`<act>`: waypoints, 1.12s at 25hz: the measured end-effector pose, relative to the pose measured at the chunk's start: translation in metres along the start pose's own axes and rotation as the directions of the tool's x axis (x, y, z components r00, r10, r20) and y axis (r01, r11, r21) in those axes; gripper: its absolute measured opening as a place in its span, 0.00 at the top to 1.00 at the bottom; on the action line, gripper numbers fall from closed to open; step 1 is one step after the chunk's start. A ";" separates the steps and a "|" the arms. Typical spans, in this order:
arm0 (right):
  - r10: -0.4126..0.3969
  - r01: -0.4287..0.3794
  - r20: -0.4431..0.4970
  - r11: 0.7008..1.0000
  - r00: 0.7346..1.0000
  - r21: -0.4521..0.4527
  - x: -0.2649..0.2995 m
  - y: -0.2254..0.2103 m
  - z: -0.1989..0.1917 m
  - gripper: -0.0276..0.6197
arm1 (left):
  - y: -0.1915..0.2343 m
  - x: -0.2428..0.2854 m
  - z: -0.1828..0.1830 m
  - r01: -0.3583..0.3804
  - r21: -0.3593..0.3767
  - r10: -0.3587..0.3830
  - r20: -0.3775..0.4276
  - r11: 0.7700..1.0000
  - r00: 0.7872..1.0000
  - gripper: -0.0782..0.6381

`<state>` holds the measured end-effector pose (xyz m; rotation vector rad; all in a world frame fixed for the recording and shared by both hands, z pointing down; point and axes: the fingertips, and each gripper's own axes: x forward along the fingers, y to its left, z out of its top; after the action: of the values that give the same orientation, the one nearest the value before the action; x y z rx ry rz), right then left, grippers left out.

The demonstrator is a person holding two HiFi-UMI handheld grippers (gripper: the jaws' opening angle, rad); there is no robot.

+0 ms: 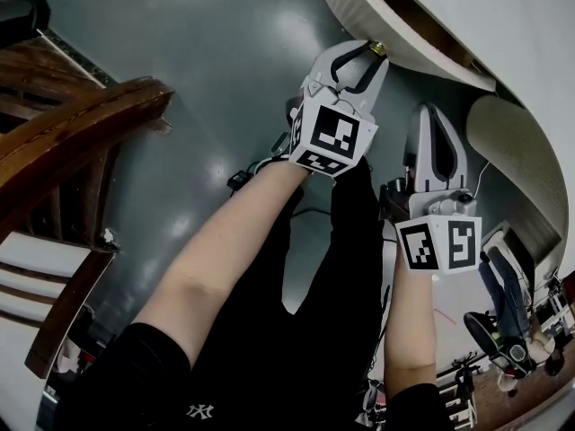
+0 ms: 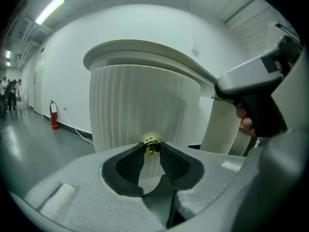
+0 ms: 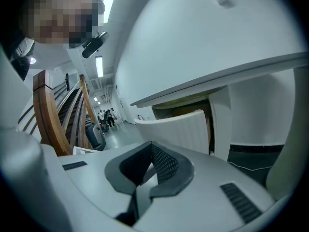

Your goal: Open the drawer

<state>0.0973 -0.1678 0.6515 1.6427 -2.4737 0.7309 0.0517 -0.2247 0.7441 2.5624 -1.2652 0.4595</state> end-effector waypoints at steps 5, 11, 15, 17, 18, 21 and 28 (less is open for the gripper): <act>-0.001 0.001 -0.009 1.000 1.000 0.000 -0.012 0.014 -0.003 0.93 | -0.005 -0.024 -0.011 0.010 0.003 -0.010 -0.023 1.000 1.000 0.74; -0.002 0.002 -0.018 1.000 1.000 -0.001 -0.024 0.033 -0.008 0.93 | -0.010 -0.052 -0.025 0.016 -0.005 -0.017 -0.048 1.000 0.999 0.74; -0.003 0.003 -0.017 1.000 1.000 -0.002 -0.031 0.043 -0.010 0.93 | -0.012 -0.069 -0.033 0.023 -0.005 -0.023 -0.062 1.000 0.998 0.74; -0.004 0.004 -0.017 1.000 1.000 -0.002 -0.035 0.048 -0.012 0.93 | -0.014 -0.077 -0.038 0.026 -0.004 -0.027 -0.069 1.000 0.997 0.74; -0.003 0.003 -0.018 1.000 1.000 -0.003 -0.036 0.051 -0.013 0.93 | -0.014 -0.080 -0.040 0.028 -0.005 -0.028 -0.073 1.000 0.997 0.74; -0.001 0.001 -0.022 1.000 1.000 -0.004 -0.041 0.059 -0.016 0.93 | -0.016 -0.090 -0.046 0.030 -0.007 -0.031 -0.084 1.000 0.996 0.74; 0.004 -0.004 -0.029 1.000 1.000 -0.008 -0.050 0.075 -0.019 0.93 | -0.021 -0.112 -0.059 0.036 -0.016 -0.037 -0.111 0.999 0.993 0.74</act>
<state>0.0488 -0.0939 0.6263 1.6130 -2.4581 0.7387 -0.0062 -0.1106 0.7538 2.5064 -1.1776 0.5752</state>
